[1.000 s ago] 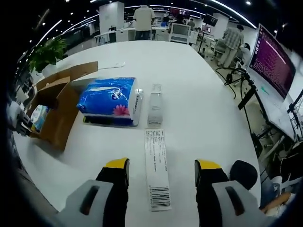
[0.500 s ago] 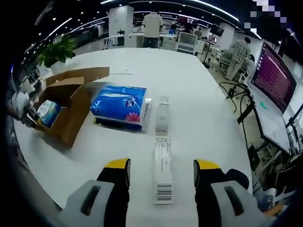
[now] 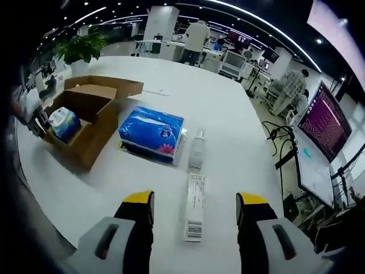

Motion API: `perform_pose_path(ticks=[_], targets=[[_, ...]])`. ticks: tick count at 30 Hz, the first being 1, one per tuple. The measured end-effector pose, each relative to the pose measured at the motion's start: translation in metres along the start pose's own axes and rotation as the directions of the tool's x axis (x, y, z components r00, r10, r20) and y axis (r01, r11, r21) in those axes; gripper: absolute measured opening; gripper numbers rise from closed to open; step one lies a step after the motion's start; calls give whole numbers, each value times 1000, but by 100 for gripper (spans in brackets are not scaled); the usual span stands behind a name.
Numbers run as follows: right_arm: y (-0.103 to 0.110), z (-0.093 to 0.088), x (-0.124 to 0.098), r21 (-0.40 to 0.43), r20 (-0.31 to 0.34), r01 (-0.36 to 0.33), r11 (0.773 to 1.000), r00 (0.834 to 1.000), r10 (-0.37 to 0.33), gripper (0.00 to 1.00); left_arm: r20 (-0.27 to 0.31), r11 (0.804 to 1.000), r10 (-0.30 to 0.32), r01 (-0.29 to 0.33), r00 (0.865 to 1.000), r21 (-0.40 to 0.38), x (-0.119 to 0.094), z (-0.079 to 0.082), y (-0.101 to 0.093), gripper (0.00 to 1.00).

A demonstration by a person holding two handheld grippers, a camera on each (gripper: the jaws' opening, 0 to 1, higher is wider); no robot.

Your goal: Operate the shoe box by opening the lid, removing the specified soft item, and placing it in the target area until the item is outside and the box remains undamaged.

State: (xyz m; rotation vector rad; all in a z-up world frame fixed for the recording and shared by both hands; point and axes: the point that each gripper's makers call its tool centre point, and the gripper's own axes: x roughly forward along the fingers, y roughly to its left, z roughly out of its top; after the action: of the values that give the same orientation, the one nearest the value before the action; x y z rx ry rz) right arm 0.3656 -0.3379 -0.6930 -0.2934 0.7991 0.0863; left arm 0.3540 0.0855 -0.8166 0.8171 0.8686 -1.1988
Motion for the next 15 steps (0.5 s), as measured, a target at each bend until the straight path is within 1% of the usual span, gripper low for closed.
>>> perform_pose_path(ticks=[4,11,15], targets=[[6,4,-3,35,10,-20,999,1000,20,57,0,1000,1,-1,1000,-1,0,0,0,2],[8,10,-6,31,28,-23,999,999,23,57,0,1000,2,-2,1000,-1,0,0,0,2],[11,15,-9,72,40,-42,997,998,39,57,0,1000,2,-2,1000,-1,0,0,0,2]])
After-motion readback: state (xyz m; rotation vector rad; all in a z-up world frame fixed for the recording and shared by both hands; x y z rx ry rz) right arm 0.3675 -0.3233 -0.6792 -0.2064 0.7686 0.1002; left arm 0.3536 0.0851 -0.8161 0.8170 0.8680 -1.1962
